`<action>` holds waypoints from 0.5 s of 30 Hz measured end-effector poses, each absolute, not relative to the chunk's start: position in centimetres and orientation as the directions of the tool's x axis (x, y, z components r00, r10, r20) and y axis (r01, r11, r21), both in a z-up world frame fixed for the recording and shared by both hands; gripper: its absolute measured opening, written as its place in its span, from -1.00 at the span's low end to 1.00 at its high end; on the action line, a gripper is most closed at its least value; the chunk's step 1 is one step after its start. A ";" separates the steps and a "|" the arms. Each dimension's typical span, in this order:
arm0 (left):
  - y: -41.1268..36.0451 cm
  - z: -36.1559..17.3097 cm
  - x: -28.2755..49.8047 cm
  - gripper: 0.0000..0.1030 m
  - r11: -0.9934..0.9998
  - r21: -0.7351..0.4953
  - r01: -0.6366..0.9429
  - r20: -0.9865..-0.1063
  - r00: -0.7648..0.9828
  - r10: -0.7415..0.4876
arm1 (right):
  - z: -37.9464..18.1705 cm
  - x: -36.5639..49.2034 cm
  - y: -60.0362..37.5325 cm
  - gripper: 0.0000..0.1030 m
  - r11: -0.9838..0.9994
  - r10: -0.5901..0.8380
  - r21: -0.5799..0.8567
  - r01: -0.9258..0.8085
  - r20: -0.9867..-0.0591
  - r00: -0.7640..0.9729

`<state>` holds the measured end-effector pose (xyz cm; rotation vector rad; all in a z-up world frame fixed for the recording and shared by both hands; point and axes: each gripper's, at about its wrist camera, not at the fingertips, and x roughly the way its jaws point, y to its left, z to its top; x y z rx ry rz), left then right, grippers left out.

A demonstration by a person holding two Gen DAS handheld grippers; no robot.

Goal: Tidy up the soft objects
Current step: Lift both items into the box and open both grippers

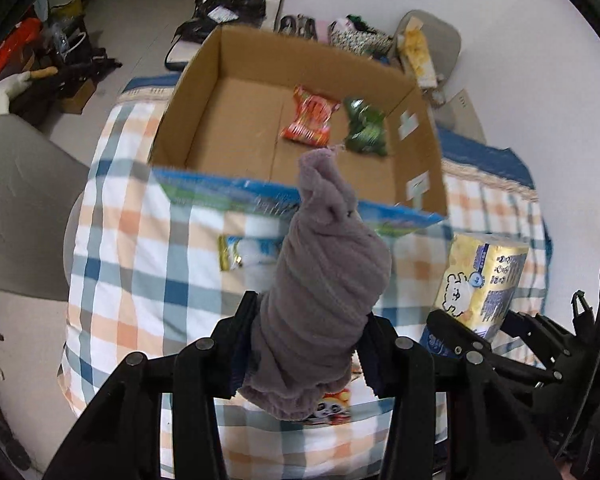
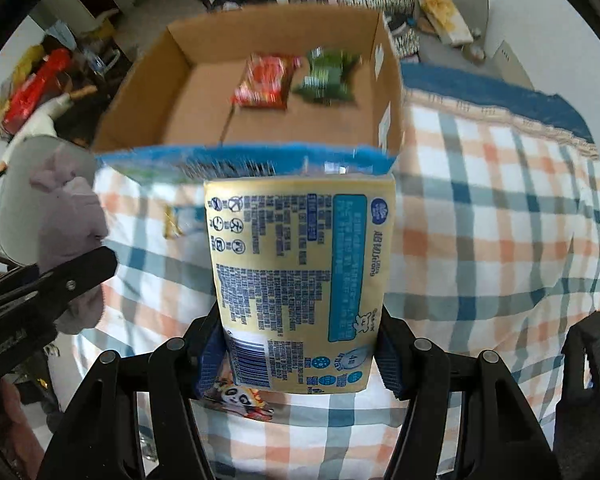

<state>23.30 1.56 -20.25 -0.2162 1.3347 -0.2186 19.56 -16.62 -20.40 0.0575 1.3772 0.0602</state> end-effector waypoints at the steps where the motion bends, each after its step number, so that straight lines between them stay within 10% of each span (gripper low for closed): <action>1: 1.3 -19.8 23.8 -0.18 0.957 -0.286 0.037 -0.931 0.227 -0.287 | -20.0 20.0 -16.1 0.28 0.997 0.081 0.080 -0.012 -0.976 0.204; 15: 1.3 -17.3 32.8 -0.18 0.950 -0.312 0.024 -0.917 0.255 -0.308 | -17.3 27.7 -16.8 0.27 0.990 0.131 0.142 0.024 -0.955 0.266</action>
